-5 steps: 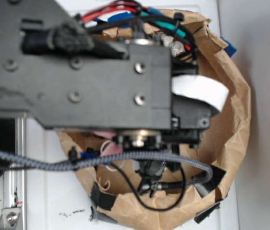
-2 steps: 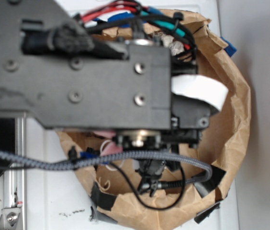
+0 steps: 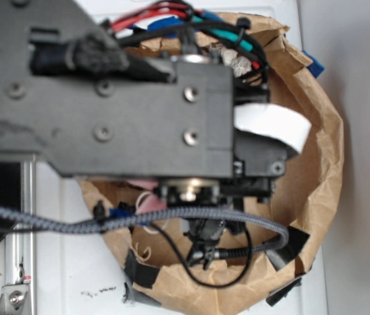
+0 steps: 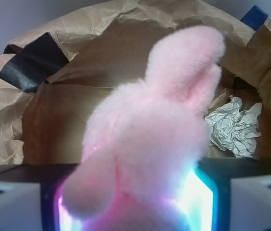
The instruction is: Grab the pink bunny.
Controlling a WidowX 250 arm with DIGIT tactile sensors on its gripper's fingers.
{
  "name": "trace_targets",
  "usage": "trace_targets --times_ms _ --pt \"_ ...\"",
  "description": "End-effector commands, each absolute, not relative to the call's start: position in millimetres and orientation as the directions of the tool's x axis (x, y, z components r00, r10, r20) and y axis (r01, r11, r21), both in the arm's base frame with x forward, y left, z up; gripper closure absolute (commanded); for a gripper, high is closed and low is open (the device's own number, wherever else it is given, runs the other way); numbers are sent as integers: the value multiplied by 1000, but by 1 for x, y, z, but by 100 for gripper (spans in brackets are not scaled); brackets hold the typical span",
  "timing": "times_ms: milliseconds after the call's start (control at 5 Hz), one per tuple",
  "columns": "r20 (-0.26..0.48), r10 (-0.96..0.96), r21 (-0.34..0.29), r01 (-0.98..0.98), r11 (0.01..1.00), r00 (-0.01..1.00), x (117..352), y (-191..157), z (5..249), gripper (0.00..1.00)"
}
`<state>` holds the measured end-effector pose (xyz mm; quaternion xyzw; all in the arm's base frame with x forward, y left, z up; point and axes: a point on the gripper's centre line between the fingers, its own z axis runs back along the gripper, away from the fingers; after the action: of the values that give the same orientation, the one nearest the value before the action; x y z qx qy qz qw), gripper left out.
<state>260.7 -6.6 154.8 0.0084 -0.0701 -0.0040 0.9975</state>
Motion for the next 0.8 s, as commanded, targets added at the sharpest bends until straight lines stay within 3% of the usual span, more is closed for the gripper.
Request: trace_targets --times_ms 0,600 --pt "195 5 15 -8 1000 981 263 1 168 100" --pt "198 5 18 -8 1000 980 261 -1 169 100"
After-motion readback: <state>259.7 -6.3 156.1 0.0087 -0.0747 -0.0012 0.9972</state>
